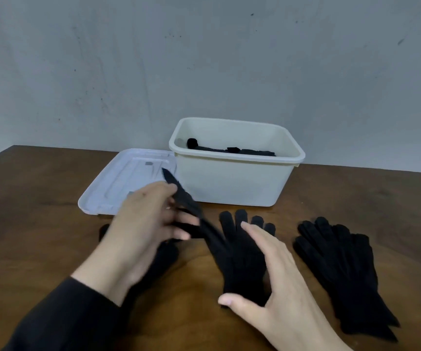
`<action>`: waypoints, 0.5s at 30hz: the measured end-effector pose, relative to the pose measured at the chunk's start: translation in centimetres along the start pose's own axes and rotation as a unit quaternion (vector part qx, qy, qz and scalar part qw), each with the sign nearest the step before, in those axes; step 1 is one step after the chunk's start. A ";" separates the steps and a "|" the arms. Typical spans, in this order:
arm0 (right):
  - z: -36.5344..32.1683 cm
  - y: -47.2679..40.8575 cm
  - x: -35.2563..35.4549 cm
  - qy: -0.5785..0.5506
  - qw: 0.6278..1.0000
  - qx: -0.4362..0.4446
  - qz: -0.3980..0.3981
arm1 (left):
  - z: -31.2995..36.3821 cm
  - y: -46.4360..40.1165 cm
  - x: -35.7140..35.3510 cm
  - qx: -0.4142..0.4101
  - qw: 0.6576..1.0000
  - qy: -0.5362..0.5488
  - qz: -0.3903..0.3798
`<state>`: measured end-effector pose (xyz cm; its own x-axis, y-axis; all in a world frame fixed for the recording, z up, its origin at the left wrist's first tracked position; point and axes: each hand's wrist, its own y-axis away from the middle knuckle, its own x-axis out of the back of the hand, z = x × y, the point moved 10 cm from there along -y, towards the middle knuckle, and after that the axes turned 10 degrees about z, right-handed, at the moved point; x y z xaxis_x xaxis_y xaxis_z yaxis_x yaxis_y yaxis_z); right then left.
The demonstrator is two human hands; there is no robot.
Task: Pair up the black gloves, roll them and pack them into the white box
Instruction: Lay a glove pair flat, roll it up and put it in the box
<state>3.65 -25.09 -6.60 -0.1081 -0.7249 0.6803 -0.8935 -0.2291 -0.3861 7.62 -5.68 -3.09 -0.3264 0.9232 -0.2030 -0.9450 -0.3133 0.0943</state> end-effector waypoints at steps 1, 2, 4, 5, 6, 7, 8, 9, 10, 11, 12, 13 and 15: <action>-0.3 0.0 0.5 -0.027 0.999 0.001 0.026 | -1.0 0.2 -1.2 0.025 0.999 0.014 -0.013; -0.5 0.0 1.0 -0.050 0.997 0.001 0.057 | -2.0 0.6 -2.3 0.045 0.998 0.025 -0.022; -0.6 0.2 2.6 -0.065 0.989 0.022 0.132 | -3.3 1.4 -4.1 0.054 0.997 0.027 -0.050; -0.7 0.4 3.4 -0.054 0.983 0.047 0.168 | -3.7 1.9 -5.1 0.050 0.995 0.022 -0.078; -0.8 0.6 4.1 -0.040 0.978 0.067 0.195 | -4.1 2.3 -5.7 0.048 0.994 0.021 -0.101; -0.9 0.7 4.7 -0.034 0.974 0.076 0.213 | -4.2 2.5 -5.9 0.044 0.992 0.024 -0.114; -1.0 0.6 5.3 -0.038 0.972 0.070 0.220 | -4.1 2.5 -5.8 0.038 0.992 0.028 -0.118; -1.1 0.4 5.9 -0.055 0.972 0.052 0.221 | -3.8 2.5 -5.6 0.028 0.992 0.030 -0.118; -1.4 -0.1 6.5 -0.074 0.973 0.027 0.216 | -3.4 2.4 -5.2 0.006 0.994 0.025 -0.108; -1.7 -0.7 7.3 -0.088 0.973 0.002 0.212 | -2.9 2.1 -4.5 -0.024 0.996 0.008 -0.086; -2.0 -1.6 8.2 -0.096 0.973 -0.022 0.209 | -2.4 1.8 -3.8 -0.054 0.997 -0.015 -0.056; -2.1 -2.6 9.1 -0.098 0.974 -0.042 0.198 | -2.0 1.5 -2.8 -0.077 0.996 -0.037 -0.020; -2.5 -5.0 10.1 -0.094 0.982 -0.066 0.153 | -1.8 0.9 -1.1 -0.096 0.993 -0.057 0.040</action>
<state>5.91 -29.61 3.73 -0.3084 -0.8570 0.4129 -0.8821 0.0952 -0.4613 7.09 -7.37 -4.53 -0.4061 0.9094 -0.0896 -0.9069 -0.4131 -0.0831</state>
